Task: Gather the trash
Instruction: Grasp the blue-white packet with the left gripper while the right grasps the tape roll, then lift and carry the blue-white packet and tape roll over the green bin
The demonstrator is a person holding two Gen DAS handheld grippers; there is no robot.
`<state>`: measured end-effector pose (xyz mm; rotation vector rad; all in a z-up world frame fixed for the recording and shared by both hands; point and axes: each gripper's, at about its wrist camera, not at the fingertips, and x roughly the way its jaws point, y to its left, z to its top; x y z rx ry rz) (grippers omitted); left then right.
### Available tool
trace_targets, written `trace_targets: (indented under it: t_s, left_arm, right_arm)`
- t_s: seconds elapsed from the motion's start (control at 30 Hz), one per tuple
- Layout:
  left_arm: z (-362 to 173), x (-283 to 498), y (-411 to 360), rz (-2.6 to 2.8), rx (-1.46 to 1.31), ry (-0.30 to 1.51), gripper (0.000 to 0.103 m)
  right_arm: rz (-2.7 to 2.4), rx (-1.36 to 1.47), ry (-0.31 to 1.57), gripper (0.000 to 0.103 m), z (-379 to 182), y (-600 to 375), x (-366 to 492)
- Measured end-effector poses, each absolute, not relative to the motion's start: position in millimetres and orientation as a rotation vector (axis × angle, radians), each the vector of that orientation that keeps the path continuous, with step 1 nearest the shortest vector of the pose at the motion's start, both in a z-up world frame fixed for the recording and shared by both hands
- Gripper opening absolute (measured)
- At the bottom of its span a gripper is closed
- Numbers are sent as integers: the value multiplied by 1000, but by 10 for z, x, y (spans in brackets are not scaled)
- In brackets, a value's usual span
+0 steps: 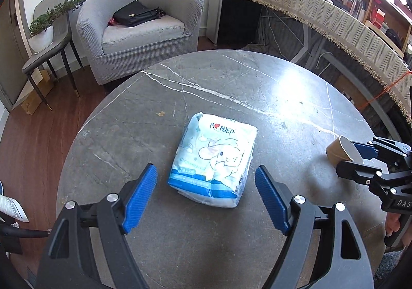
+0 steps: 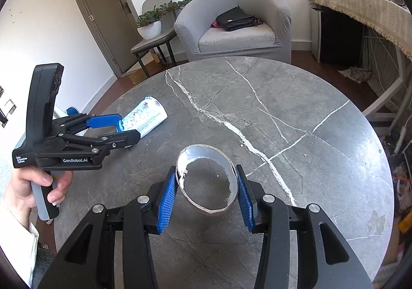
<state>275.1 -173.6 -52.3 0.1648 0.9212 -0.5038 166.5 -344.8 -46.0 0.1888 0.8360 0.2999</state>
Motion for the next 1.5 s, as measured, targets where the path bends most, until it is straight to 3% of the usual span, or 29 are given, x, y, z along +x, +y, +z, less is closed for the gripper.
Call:
trace_targets:
  t_s: [0.3,0.43,0.67,1.5]
  left_arm:
    - [-563,2775,-1938,-522,213,920,79]
    - [-549,2716,-2020,-523,247,904,60]
    - [-535,2663,-2006,-530,207,900,47]
    - [-132,2421,-674,-335,-15,845,45]
  right_arm:
    - [306,198,839,44,-459,-3434,1709]
    - [308,185,825,44,-395,-3374,1694]
    - [295,162,809,44,-287,-3281,1687]
    - [377,16,795,44,48,-2249,1754]
